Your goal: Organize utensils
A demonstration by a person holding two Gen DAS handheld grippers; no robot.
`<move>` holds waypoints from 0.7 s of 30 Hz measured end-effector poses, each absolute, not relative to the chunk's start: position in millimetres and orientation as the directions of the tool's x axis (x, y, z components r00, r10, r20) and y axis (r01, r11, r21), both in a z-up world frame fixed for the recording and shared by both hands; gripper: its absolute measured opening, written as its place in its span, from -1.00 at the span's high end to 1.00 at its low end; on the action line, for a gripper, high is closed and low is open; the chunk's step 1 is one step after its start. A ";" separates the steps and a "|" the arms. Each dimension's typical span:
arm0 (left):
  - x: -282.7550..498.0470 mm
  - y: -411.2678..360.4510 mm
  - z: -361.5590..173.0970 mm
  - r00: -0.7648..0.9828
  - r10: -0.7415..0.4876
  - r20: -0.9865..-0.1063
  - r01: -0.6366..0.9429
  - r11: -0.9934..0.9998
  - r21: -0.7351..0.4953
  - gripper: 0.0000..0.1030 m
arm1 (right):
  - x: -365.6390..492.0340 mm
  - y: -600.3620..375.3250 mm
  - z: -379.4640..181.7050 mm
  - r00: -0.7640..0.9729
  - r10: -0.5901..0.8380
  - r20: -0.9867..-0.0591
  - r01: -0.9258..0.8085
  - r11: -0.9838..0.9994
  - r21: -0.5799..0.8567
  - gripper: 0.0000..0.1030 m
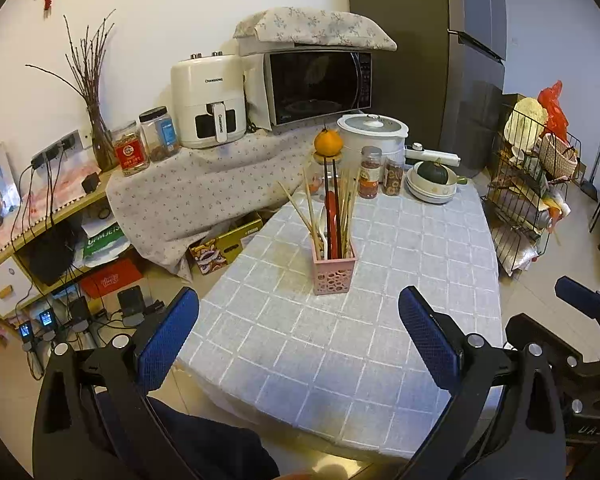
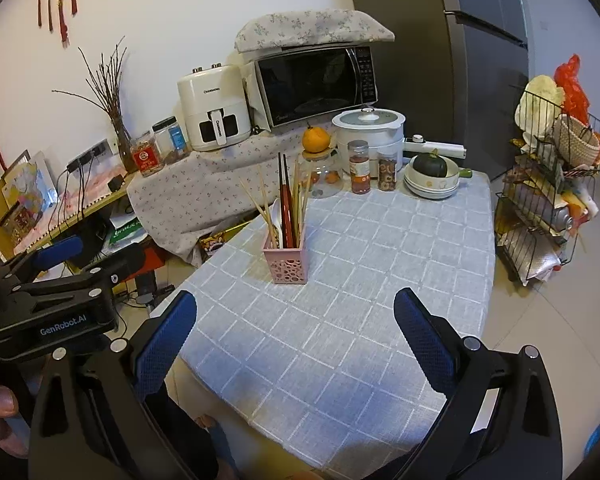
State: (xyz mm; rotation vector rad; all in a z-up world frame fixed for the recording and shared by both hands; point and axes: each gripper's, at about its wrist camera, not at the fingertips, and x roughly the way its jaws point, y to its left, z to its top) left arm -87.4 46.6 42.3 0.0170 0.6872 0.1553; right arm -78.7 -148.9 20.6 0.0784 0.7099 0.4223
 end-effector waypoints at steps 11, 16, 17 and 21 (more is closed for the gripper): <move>-87.6 49.5 43.7 0.760 0.155 -0.631 -0.146 0.987 0.067 -0.86 | -79.5 -143.4 24.8 0.677 0.384 -0.628 -0.338 0.920 0.198 -0.87; -87.2 49.8 41.6 0.757 0.160 -0.634 -0.151 0.986 0.069 -0.86 | -78.7 -144.9 25.4 0.686 0.364 -0.630 -0.317 0.929 0.191 -0.87; -87.2 50.9 41.9 0.758 0.159 -0.633 -0.150 0.986 0.069 -0.86 | -78.7 -145.4 25.7 0.688 0.361 -0.630 -0.315 0.930 0.189 -0.87; -87.0 50.8 40.8 0.754 0.149 -0.639 -0.139 0.988 0.066 -0.86 | -77.9 -148.0 25.6 0.691 0.355 -0.630 -0.304 0.933 0.191 -0.87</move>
